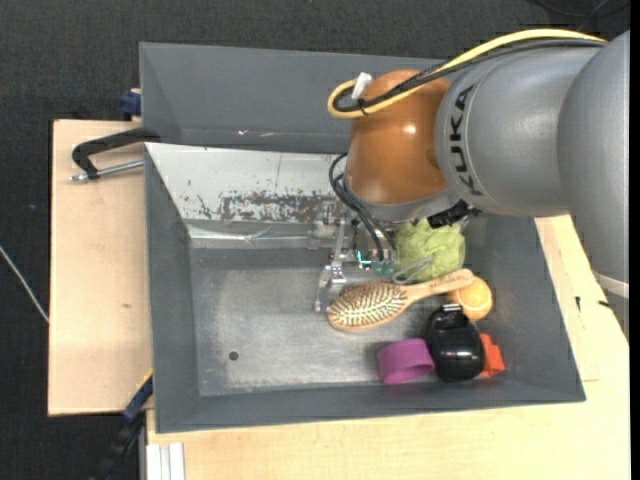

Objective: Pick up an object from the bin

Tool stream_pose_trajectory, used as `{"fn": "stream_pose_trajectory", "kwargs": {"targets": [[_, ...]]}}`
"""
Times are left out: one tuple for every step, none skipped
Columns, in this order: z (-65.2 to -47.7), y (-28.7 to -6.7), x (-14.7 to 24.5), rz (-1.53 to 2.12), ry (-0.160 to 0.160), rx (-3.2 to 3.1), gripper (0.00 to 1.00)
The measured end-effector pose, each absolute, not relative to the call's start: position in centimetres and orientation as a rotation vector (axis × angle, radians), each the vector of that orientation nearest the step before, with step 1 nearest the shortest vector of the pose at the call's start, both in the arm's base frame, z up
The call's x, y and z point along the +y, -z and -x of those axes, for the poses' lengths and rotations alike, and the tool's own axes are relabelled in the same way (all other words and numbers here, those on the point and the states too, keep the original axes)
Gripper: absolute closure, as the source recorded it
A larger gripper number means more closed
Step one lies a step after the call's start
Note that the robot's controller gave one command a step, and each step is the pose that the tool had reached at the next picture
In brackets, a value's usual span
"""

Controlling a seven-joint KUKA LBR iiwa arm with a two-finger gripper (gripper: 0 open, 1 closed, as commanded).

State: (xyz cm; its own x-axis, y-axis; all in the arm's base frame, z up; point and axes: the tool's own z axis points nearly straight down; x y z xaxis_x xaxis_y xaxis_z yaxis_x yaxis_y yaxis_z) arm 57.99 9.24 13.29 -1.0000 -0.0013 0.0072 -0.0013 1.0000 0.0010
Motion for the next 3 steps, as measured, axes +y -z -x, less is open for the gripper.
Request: {"fn": "stream_pose_trajectory", "kwargs": {"targets": [[-58.1, -13.7, 9.2, 0.000, 0.002, -3.141, 0.00], [-56.1, -9.5, 2.0, 0.034, 0.004, -3.141, 0.00], [-56.2, -10.9, -1.5, -0.196, 0.001, -3.137, 0.00]]}}
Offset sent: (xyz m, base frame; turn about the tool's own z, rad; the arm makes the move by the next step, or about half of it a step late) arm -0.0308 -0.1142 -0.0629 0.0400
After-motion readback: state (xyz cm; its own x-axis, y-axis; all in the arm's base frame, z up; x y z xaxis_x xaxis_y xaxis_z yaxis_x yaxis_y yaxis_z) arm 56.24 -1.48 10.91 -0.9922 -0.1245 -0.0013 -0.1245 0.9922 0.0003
